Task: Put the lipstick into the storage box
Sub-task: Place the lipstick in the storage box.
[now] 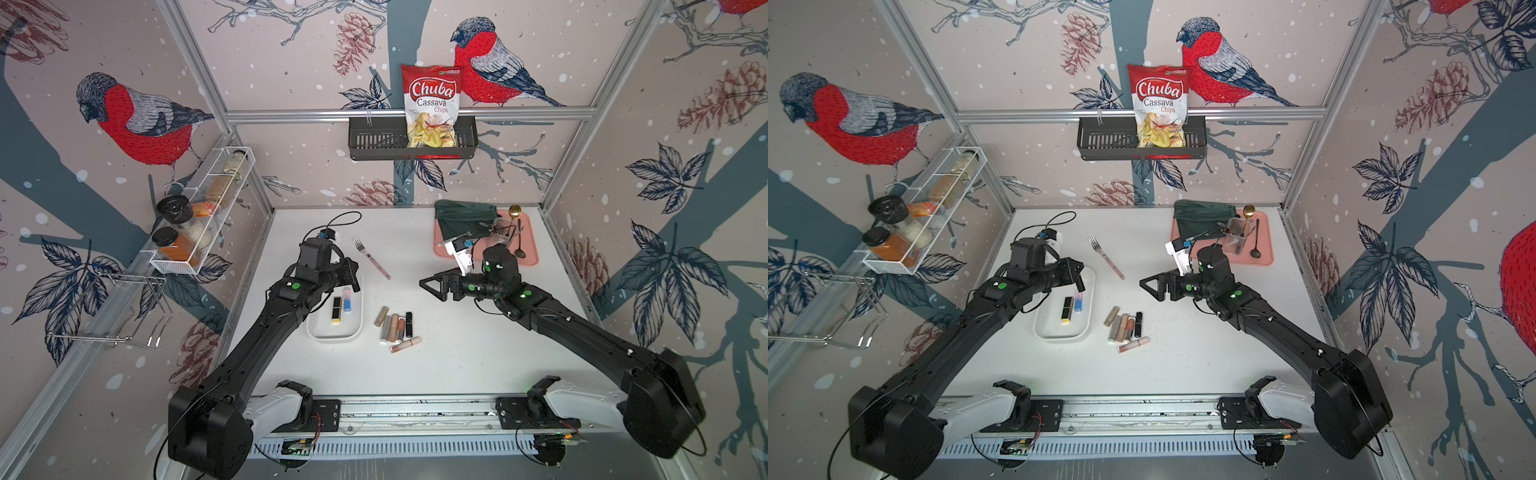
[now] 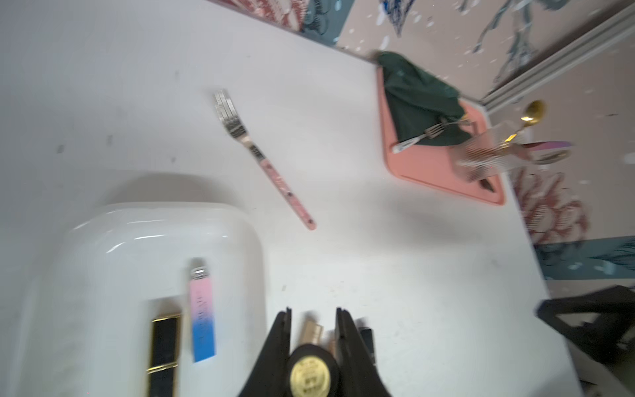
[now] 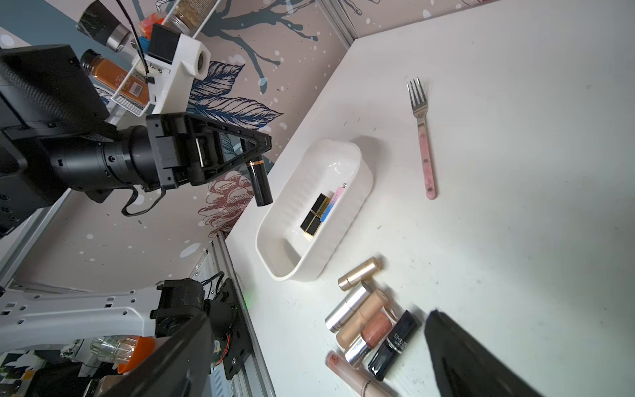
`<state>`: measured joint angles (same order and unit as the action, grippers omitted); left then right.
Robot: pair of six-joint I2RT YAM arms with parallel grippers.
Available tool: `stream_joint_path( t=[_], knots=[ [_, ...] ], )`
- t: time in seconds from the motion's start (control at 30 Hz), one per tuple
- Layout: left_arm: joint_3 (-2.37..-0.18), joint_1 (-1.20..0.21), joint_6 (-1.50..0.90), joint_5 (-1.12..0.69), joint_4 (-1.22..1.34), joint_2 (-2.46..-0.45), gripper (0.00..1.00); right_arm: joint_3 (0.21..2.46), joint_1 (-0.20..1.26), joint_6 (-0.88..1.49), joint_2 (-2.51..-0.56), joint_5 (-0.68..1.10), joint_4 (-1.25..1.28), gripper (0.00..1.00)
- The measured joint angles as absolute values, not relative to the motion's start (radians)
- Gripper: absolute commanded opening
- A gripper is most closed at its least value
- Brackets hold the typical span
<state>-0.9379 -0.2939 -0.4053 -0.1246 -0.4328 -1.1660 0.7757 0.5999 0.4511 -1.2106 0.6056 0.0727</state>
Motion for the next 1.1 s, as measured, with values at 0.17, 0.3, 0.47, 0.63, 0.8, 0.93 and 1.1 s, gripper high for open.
stream_joint_path(
  t=[0.17,0.3,0.47,0.63,0.8,0.93,1.1],
  knots=[
    [-0.931,-0.273,-0.319,0.031,-0.527,-1.24,0.0,0.755,0.602,0.451,-1.203,0.595,0.073,1.0],
    [-0.902,-0.259,-0.283,0.105,-0.541,-1.298,0.0,0.733,0.603,0.452,-1.195,0.59,0.073,1.0],
    [-0.887,-0.247,-0.263,0.159,-0.542,-1.364,0.0,0.714,0.608,0.453,-1.19,0.583,0.073,1.0],
    [-0.886,-0.242,-0.255,0.166,-0.541,-1.426,0.0,0.702,0.608,0.454,-1.174,0.575,0.07,1.0],
    [-0.883,-0.233,-0.253,0.163,-0.534,-1.462,0.04,0.685,0.609,0.455,-1.162,0.565,0.07,1.0],
    [-0.879,-0.23,-0.249,0.16,-0.532,-1.474,0.13,0.679,0.613,0.455,-1.16,0.558,0.069,1.0],
    [-0.876,-0.227,-0.244,0.157,-0.53,-1.487,0.17,0.678,0.617,0.463,-1.16,0.55,0.07,1.0]
  ],
)
